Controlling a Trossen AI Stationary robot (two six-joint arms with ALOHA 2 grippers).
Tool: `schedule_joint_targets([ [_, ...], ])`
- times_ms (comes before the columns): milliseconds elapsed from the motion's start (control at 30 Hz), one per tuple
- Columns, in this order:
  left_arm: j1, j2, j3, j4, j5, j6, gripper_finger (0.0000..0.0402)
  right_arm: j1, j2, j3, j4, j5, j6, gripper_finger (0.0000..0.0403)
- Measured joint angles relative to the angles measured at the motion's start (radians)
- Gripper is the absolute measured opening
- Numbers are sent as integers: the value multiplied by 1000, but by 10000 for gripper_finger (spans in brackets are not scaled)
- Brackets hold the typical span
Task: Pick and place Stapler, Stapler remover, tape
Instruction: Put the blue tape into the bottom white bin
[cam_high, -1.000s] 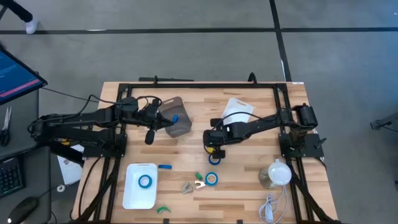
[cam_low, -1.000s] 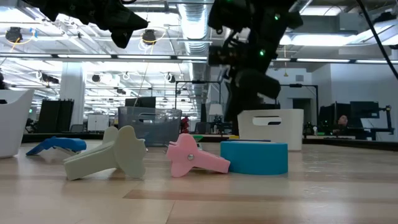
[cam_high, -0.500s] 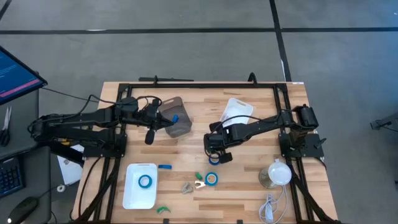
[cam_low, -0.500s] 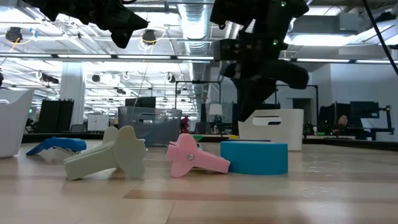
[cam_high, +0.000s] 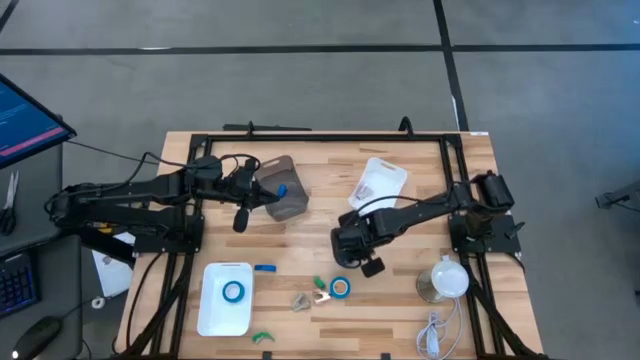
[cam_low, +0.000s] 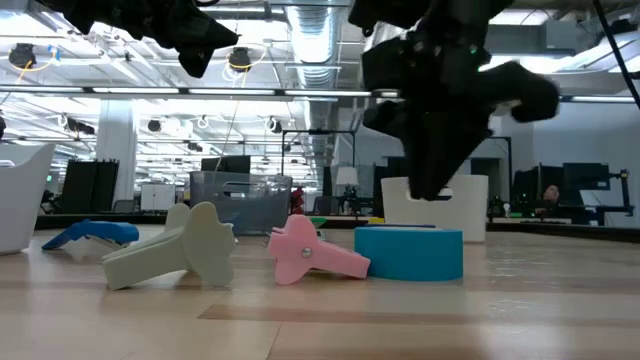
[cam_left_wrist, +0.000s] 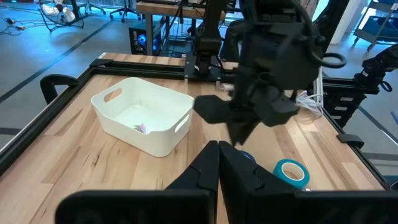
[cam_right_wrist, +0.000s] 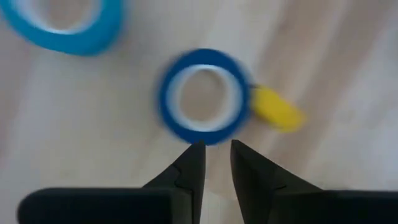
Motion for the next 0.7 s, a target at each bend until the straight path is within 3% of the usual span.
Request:
schedule_joint_targets([
  [400, 0, 0, 0, 0, 0, -12, 2, 43, 10, 0, 91, -74, 72, 71],
  [700, 0, 0, 0, -11, 0, -18, 2, 44, 39, -1, 107, -78, 104, 109],
])
